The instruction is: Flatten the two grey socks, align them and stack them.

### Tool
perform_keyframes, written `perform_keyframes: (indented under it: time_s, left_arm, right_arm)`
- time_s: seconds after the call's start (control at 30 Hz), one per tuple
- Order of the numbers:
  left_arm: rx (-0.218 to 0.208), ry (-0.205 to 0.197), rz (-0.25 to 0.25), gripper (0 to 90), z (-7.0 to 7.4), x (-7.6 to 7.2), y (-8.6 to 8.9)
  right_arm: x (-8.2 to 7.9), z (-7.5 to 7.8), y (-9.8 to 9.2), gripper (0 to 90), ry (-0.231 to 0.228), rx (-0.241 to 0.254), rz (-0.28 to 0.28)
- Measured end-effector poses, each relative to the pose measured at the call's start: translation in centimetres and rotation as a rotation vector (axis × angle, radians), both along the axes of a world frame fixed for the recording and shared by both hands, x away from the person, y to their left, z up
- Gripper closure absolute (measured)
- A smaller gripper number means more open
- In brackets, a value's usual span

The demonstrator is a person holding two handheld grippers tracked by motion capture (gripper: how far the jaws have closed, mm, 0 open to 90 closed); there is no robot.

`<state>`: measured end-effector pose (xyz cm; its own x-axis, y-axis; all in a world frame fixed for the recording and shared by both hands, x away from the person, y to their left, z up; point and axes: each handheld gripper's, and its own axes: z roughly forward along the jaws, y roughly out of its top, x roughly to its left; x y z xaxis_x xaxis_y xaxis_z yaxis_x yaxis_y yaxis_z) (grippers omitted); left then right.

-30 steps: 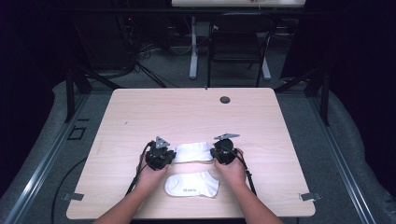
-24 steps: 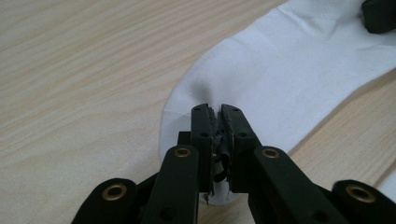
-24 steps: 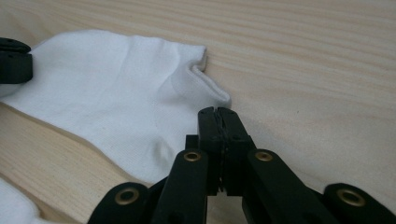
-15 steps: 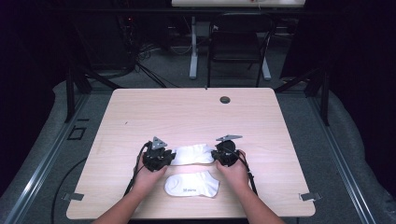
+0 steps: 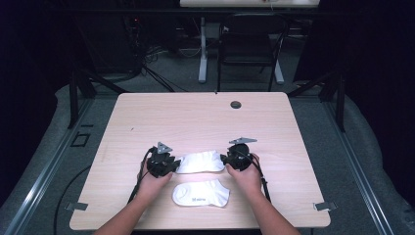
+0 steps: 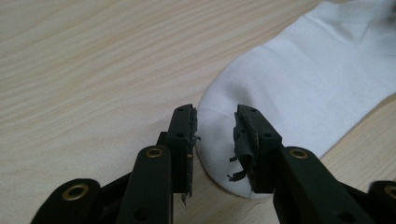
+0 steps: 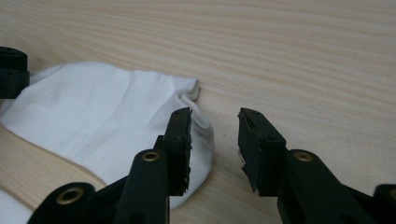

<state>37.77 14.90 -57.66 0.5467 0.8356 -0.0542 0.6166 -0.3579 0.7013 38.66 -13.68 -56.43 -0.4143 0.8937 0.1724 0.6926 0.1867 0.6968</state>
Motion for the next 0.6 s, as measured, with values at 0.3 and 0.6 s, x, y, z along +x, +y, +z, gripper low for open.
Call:
perform_keyframes:
  time_s: [0.3, 0.6]
  left_arm:
    - [-0.015, -0.004, -0.033, 82.8, -0.25, -0.30, -0.34]
    - [-0.015, 0.004, -0.024, 87.3, -0.11, -0.22, -0.23]
  right_arm:
    - [0.32, -1.00, 0.49, 76.0, 0.033, -0.017, 0.017]
    - [-0.09, -0.72, 0.08, 86.7, 0.047, 0.016, 0.035]
